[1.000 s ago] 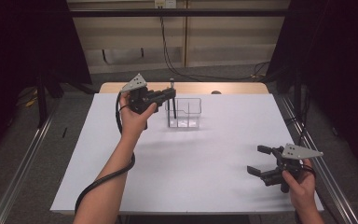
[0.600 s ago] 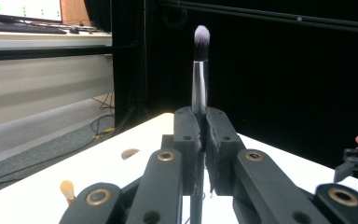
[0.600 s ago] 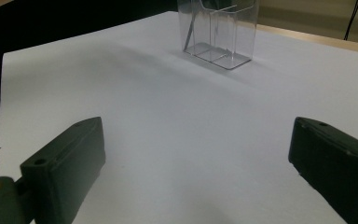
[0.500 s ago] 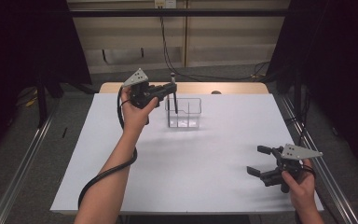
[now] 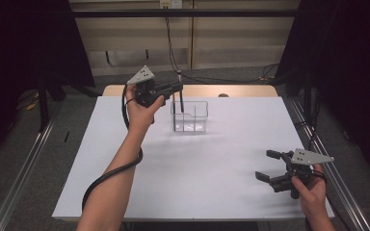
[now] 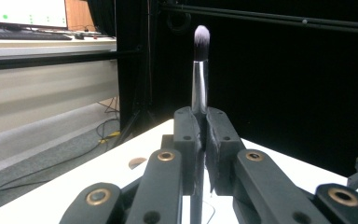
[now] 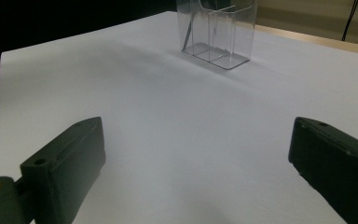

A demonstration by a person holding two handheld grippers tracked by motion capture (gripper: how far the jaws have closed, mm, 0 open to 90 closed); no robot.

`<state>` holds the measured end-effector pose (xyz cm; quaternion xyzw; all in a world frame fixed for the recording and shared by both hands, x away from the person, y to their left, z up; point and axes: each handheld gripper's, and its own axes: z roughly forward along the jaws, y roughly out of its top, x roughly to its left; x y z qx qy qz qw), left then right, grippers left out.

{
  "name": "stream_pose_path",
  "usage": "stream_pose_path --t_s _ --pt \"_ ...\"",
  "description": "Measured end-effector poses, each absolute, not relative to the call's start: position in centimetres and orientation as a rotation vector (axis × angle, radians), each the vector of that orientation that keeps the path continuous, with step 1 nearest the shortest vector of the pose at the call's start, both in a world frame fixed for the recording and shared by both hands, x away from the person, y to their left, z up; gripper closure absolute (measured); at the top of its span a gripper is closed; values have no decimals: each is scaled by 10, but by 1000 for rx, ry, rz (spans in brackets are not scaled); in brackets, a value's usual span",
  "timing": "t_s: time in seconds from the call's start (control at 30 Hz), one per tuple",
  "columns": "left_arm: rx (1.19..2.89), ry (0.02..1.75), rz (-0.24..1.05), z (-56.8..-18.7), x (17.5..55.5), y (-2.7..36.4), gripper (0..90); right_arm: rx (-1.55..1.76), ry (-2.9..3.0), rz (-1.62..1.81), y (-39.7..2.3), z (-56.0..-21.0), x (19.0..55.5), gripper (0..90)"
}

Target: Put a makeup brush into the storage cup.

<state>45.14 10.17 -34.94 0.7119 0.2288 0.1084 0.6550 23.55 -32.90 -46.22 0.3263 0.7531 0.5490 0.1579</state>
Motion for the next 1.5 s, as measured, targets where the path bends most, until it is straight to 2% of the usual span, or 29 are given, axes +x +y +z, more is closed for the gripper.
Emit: stream_pose_path --t_s 0.9,1.5 --pt "1600 609 344 -354 467 101 838 930 2150 1564 -330 -462 235 36" --pt "1627 623 349 -367 466 98 837 929 2150 1562 -331 -462 235 36"
